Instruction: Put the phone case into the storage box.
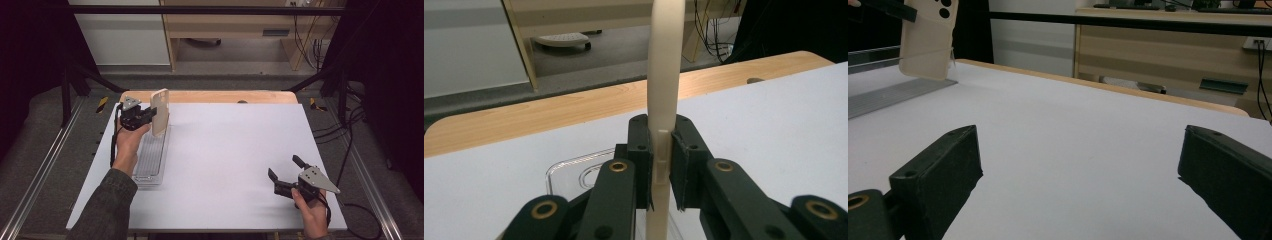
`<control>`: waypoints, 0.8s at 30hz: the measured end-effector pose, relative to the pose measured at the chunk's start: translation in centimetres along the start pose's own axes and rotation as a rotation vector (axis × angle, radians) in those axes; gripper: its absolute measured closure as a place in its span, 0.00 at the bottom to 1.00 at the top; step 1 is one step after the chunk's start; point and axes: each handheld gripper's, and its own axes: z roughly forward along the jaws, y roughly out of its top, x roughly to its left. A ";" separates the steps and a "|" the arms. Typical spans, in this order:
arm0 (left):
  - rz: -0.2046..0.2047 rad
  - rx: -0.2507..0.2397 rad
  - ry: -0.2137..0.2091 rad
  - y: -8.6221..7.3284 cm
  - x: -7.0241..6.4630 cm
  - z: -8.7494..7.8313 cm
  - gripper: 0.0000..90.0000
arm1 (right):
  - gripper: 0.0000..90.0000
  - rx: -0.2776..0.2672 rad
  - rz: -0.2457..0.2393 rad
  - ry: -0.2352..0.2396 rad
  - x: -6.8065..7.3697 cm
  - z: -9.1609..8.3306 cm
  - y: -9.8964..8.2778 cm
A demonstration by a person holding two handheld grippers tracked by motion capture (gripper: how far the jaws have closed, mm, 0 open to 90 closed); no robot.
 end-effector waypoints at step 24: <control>-0.010 0.013 0.021 0.1 0.2 0.2 0.89 | 0.04 0.008 0.013 -0.001 0.1 0.0 0.0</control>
